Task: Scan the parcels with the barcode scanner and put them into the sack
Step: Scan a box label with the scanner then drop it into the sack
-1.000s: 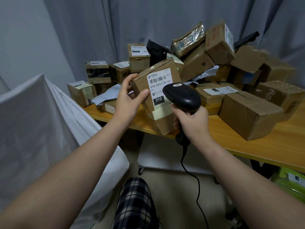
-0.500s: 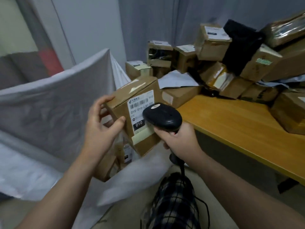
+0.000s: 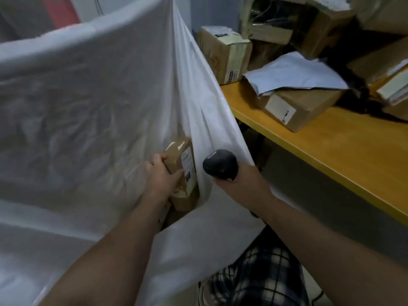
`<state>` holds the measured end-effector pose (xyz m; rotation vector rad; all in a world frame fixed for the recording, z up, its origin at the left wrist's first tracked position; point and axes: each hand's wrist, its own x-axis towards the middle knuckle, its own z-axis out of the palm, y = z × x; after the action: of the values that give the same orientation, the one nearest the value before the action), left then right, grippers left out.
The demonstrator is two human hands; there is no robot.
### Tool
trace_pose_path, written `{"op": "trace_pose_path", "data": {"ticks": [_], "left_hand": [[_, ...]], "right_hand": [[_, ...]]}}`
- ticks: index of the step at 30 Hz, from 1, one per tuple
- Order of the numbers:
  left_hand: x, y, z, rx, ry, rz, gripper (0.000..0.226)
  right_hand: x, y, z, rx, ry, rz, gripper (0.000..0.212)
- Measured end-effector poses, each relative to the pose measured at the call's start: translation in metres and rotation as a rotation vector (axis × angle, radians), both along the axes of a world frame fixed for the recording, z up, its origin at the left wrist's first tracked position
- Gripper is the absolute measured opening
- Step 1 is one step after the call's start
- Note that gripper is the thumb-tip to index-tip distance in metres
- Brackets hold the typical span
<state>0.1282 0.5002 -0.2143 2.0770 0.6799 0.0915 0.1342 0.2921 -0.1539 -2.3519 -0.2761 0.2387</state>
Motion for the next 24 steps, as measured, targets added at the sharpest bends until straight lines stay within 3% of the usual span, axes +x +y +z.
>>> {"op": "trace_pose_path", "data": {"ticks": [3,5,8,11,16,20,24], "left_hand": [[0.011,0.000,-0.042,0.080,0.155,-0.112,0.064],[0.009,-0.005,-0.066,0.313,0.278,-0.276,0.068],[0.002,-0.011,-0.090,0.775,0.421,-0.509,0.040],[0.000,-0.014,-0.098,0.956,0.523,-0.662,0.041],[0.009,-0.016,-0.071,0.757,0.478,-0.584,0.025],[0.005,-0.034,-0.025,0.551,0.184,-0.359,0.031],[-0.009,-0.067,0.033,0.528,-0.092,-0.373,0.036]], "right_hand": [[0.005,-0.003,-0.023,-0.167,-0.006,0.037,0.025],[0.008,-0.008,-0.035,-0.192,-0.017,0.053,0.023],[0.011,-0.015,-0.040,-0.291,-0.020,0.042,0.032],[0.011,-0.019,-0.042,-0.305,-0.041,0.027,0.038],[0.006,-0.026,-0.042,-0.177,-0.022,0.048,0.041],[-0.010,-0.034,-0.020,-0.112,-0.019,0.001,0.036],[-0.027,-0.052,0.010,0.073,-0.095,-0.125,0.023]]}}
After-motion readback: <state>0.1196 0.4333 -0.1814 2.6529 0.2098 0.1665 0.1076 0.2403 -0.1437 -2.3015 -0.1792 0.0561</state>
